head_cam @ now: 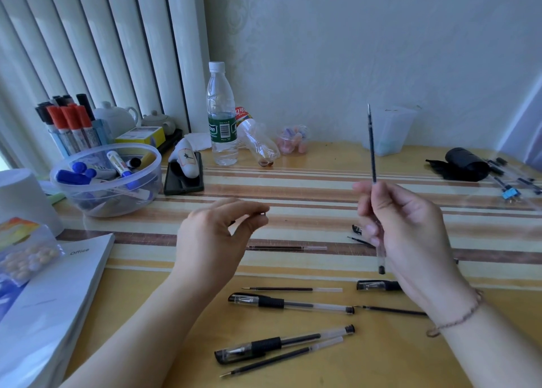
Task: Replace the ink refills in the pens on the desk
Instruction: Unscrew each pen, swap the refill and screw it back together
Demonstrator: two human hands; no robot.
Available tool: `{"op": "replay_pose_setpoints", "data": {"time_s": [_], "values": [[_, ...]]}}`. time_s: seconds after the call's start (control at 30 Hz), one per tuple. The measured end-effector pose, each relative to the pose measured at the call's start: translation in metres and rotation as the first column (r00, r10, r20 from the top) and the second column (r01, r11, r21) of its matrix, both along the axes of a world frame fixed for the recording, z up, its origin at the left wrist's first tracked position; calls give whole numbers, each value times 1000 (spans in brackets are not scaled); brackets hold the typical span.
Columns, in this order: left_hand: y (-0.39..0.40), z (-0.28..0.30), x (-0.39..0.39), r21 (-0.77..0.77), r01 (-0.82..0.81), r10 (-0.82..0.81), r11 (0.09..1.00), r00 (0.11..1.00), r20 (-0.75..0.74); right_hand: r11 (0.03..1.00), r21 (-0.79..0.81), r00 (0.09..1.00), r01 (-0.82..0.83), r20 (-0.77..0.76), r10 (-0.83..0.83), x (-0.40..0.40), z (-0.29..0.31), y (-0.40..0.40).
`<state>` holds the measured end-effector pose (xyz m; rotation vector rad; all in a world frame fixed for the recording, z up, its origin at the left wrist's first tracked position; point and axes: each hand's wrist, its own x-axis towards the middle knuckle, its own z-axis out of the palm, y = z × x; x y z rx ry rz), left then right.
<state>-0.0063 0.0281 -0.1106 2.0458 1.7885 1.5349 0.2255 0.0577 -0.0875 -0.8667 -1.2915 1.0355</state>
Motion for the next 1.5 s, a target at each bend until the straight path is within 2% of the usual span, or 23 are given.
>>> {"op": "replay_pose_setpoints", "data": {"time_s": [0.1, 0.27, 0.37, 0.53, 0.67, 0.83, 1.07, 1.23, 1.37, 1.5], "values": [[-3, 2, 3, -81, 47, -41, 996, 997, 68, 999, 48, 998, -19, 69, 16, 0, -3, -1], [-7, 7, 11, -129, 186, -153, 974, 961, 230, 980, 178, 951, -87, 308, 29, -6, -9, -9], [-11, 10, 14, -148, 290, -241, 945, 929, 282, 926, 364, 807, -94, 573, -143, -9, -13, -12], [-11, 10, 15, -148, 338, -289, 929, 916, 280, 901, 395, 672, -177, 717, -182, -12, -14, -15], [-12, 9, 15, -166, 323, -280, 932, 930, 238, 886, 406, 626, -225, 757, -188, -12, -16, -13], [-13, 10, 17, -187, 312, -284, 931, 945, 161, 886, 417, 632, -206, 747, -205, -13, -13, -16], [-18, 11, 22, -179, 310, -312, 934, 950, 17, 864, 441, 441, -244, 844, -306, -14, -10, -20], [-17, 9, 21, -165, 271, -281, 948, 959, -41, 891, 415, 496, -183, 822, -281, -16, -8, -27], [-16, 9, 21, -157, 263, -274, 952, 960, -52, 883, 437, 428, -171, 840, -333, -16, -5, -28], [-16, 9, 20, -151, 259, -270, 954, 961, -60, 932, 317, 451, -177, 868, -209, -16, -5, -31]]}}
